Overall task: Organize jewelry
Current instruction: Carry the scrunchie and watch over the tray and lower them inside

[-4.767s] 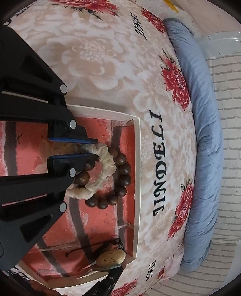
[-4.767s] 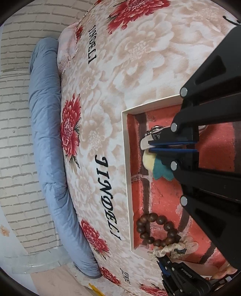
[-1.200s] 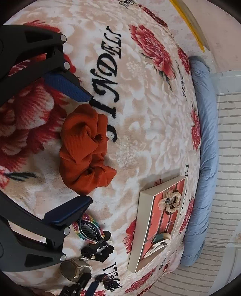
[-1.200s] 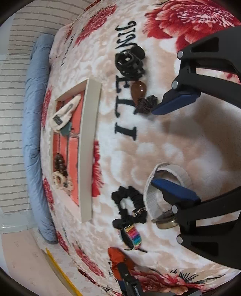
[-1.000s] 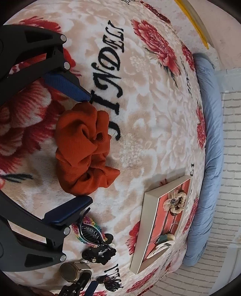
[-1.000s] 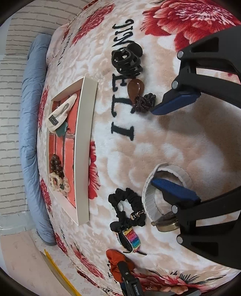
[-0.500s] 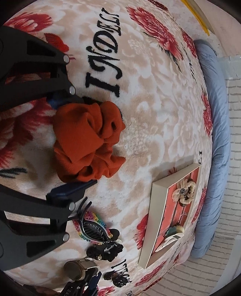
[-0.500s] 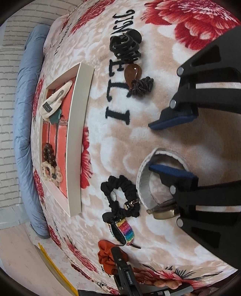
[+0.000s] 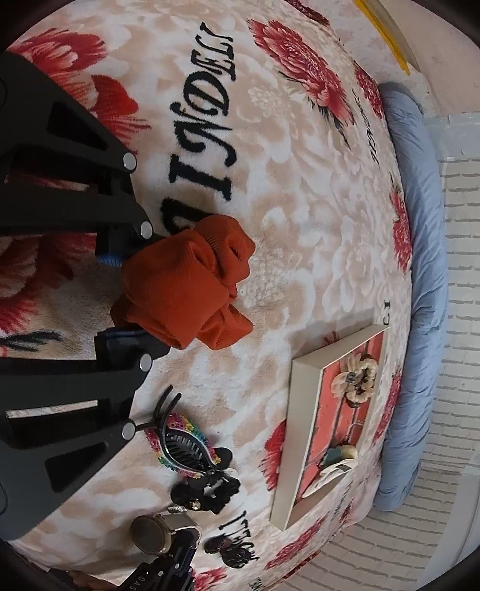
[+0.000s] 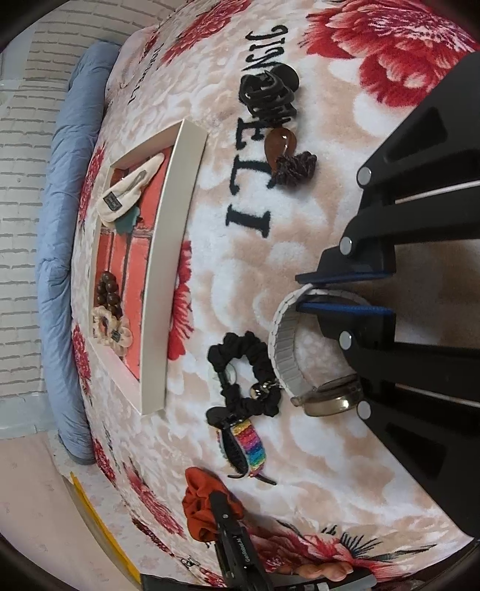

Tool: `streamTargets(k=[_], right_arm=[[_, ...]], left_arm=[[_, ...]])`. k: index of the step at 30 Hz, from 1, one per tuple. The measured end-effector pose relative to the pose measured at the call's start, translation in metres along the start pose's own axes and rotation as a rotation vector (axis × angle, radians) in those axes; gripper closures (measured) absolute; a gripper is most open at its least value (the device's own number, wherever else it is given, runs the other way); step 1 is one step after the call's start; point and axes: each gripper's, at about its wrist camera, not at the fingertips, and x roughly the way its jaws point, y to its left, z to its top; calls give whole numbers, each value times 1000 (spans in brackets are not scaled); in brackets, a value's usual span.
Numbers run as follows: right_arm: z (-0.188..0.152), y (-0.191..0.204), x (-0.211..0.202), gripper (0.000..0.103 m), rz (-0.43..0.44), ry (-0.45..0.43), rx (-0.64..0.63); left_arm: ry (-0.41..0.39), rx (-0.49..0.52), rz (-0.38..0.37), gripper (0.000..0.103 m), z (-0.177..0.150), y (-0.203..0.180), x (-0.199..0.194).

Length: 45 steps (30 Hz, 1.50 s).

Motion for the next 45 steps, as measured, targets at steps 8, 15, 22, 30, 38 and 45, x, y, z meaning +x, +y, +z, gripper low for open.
streamTargets(k=[8,15,22,30,38,45], right_arm=[[19,-20,-17,94,-20,-52,41],[48,-52,-24,94,-42,-96,111],[83,-83,-17,94,-62,-121,179],[115,-108,9,94,-64,-124,232],[142,-123,48,94,-79,-96,255],[156,-135,76,94,-94,-75,273]], left_arm=[[-25,-41,-20,82,9,8,-13],[-63,-24,-29,82,33,-3,-24],[-88,-8,-54,82,65,-25,-19],[-78,25,-75,82,97,-57,15],[-54,69,-87,82,128,-93,58],[-36,117,-87,82,149,-119,91]])
